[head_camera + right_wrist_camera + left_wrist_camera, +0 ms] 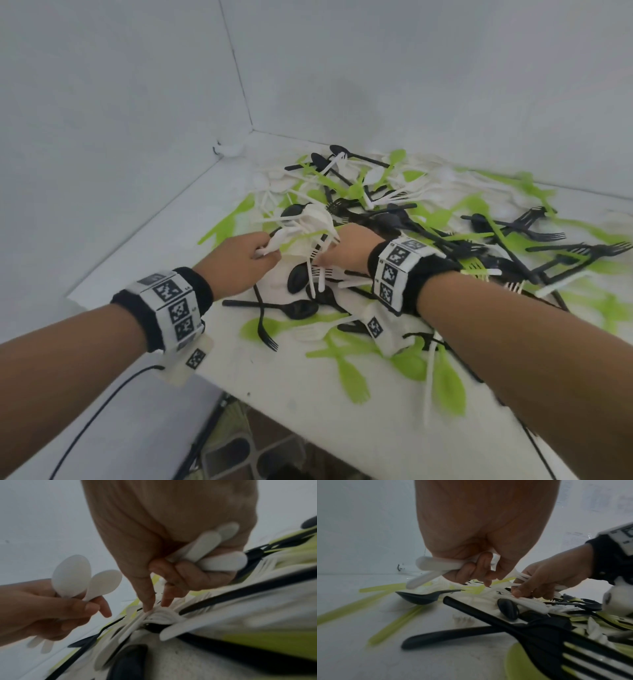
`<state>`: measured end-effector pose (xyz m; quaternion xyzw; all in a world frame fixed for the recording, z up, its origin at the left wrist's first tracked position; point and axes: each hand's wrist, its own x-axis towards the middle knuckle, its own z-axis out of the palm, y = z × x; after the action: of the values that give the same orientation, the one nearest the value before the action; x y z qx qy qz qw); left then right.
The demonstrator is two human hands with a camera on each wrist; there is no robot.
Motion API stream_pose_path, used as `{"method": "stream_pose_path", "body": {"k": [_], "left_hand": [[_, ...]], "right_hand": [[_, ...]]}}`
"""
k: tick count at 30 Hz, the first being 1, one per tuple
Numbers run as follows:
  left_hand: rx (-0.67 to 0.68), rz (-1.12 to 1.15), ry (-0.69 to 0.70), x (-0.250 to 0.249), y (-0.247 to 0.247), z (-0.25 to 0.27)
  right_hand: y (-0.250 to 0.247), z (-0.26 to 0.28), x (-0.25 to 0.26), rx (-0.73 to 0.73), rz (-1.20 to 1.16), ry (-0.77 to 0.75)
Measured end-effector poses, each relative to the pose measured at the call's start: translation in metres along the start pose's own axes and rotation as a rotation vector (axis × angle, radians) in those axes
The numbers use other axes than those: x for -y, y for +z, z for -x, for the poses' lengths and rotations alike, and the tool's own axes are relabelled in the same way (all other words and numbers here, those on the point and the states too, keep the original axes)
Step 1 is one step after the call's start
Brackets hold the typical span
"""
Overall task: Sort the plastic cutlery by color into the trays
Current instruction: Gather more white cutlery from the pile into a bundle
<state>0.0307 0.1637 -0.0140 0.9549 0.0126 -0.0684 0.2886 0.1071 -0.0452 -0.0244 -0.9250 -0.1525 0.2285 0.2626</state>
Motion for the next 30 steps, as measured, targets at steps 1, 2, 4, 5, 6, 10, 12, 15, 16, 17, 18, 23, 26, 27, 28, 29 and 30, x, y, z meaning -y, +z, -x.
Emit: {"method": "stream_pose_path", "body": {"k": [1, 2, 4, 5, 6, 10, 12, 15, 16, 17, 18, 23, 26, 27, 28, 29, 30], "left_hand": [[0.006, -0.011, -0.001, -0.002, 0.002, 0.002], [0.011, -0.031, 0.006, -0.003, 0.005, 0.002], [0.019, -0.074, 0.04, -0.006, 0.008, 0.0], [0.024, -0.084, 0.057, -0.007, 0.008, -0.002], [0.034, -0.084, 0.072, -0.009, 0.008, -0.005], [0.049, -0.097, 0.157, -0.012, 0.002, -0.026], [0.051, -0.108, 0.196, -0.014, -0.002, -0.037], [0.069, -0.115, 0.227, -0.016, -0.007, -0.052], [0.077, -0.117, 0.236, -0.016, -0.009, -0.057], [0.084, -0.118, 0.248, -0.017, -0.01, -0.062], [0.09, -0.117, 0.257, -0.017, -0.012, -0.067], [0.129, -0.087, 0.263, -0.006, -0.03, -0.082], [0.112, -0.039, 0.191, 0.012, -0.042, -0.085], [0.097, -0.047, 0.165, 0.02, -0.047, -0.087], [0.086, -0.077, 0.142, 0.03, -0.051, -0.089], [0.079, -0.112, 0.123, 0.039, -0.055, -0.09], [0.074, -0.141, 0.101, 0.048, -0.06, -0.09]], "right_hand": [[0.0, -0.001, 0.0, -0.008, 0.049, -0.014], [0.0, -0.003, -0.002, -0.018, 0.06, 0.001], [-0.001, -0.006, -0.006, -0.046, 0.032, 0.06], [-0.002, -0.009, -0.009, -0.057, 0.011, 0.084], [-0.005, -0.01, -0.01, -0.071, -0.016, 0.108], [-0.021, -0.014, -0.014, -0.224, -0.21, 0.196], [-0.028, -0.014, -0.014, -0.332, -0.286, 0.182], [-0.037, -0.016, -0.011, -0.5, -0.287, 0.143], [-0.039, -0.016, -0.01, -0.565, -0.301, 0.136], [-0.041, -0.016, -0.01, -0.616, -0.341, 0.139], [-0.042, -0.017, -0.01, -0.656, -0.406, 0.138], [-0.038, -0.023, -0.001, -0.642, -0.473, 0.138], [-0.028, -0.03, 0.016, -0.472, -0.316, 0.091], [-0.023, -0.034, 0.022, -0.422, -0.244, 0.073], [-0.017, -0.038, 0.028, -0.382, -0.185, 0.054], [-0.011, -0.042, 0.034, -0.351, -0.146, 0.041], [-0.005, -0.047, 0.04, -0.328, -0.121, 0.034]]}}
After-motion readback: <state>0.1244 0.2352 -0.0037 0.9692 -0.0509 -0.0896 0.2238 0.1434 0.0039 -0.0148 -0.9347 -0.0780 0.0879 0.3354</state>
